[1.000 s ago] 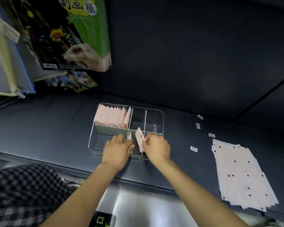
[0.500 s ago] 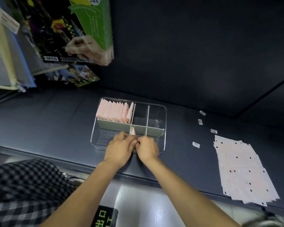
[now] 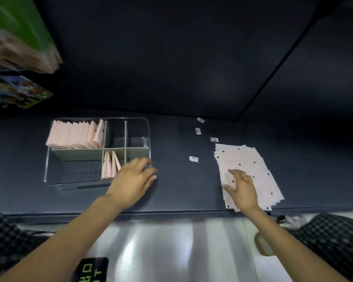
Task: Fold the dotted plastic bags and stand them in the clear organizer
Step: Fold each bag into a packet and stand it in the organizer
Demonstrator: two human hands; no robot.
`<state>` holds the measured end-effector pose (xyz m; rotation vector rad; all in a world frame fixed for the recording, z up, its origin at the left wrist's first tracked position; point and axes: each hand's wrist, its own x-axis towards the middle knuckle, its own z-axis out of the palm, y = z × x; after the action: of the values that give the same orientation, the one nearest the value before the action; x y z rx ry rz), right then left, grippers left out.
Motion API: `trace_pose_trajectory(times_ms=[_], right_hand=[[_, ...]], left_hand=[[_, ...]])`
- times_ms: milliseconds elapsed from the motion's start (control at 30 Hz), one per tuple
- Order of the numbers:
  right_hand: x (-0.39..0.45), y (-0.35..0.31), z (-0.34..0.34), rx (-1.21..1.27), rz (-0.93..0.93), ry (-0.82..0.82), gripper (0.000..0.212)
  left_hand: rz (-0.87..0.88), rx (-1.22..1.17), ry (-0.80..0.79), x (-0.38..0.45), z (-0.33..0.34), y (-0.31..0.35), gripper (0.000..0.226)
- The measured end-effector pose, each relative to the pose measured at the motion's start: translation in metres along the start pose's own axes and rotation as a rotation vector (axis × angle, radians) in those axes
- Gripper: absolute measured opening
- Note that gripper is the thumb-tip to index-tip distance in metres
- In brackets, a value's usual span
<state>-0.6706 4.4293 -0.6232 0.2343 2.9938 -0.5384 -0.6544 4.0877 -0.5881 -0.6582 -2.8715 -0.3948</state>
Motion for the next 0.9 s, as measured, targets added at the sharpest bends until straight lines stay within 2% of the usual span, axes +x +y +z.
trace_pose_trajectory(times_ms=[100, 167, 267, 367, 467, 600, 667, 800, 900], right_hand=[[-0.006, 0.045, 0.0, -0.08, 0.033, -0.101, 0.063], [-0.008, 0.058, 0.009, -0.055, 0.003, -0.105, 0.052], [-0.008, 0.064, 0.019, 0.114, 0.041, 0.028, 0.028], [-0.005, 0.067, 0.023, 0.229, 0.066, 0.084, 0.012], [-0.005, 0.071, 0.018, 0.433, 0.108, 0.081, 0.012], [0.002, 0.086, -0.004, 0.679, 0.128, -0.15, 0.024], [0.003, 0.094, -0.012, 0.735, 0.161, -0.202, 0.024], [0.0, 0.085, -0.009, 0.636, 0.195, 0.02, 0.014], [-0.003, 0.049, -0.006, 0.595, 0.073, 0.088, 0.007]], left_hand=[[0.057, -0.113, -0.208, 0.0, 0.029, 0.033, 0.025], [0.025, -0.126, -0.354, -0.006, 0.051, 0.044, 0.036], [-0.01, -0.109, -0.484, -0.013, 0.072, 0.049, 0.042], [-0.03, -0.116, -0.498, -0.013, 0.079, 0.052, 0.042], [-0.048, -0.136, -0.485, -0.009, 0.079, 0.053, 0.041], [-0.061, -0.166, -0.514, -0.012, 0.077, 0.053, 0.04], [-0.05, -0.149, -0.527, -0.014, 0.076, 0.053, 0.043], [-0.053, -0.149, -0.531, -0.011, 0.074, 0.057, 0.045], [-0.044, -0.134, -0.527, -0.007, 0.07, 0.064, 0.046]])
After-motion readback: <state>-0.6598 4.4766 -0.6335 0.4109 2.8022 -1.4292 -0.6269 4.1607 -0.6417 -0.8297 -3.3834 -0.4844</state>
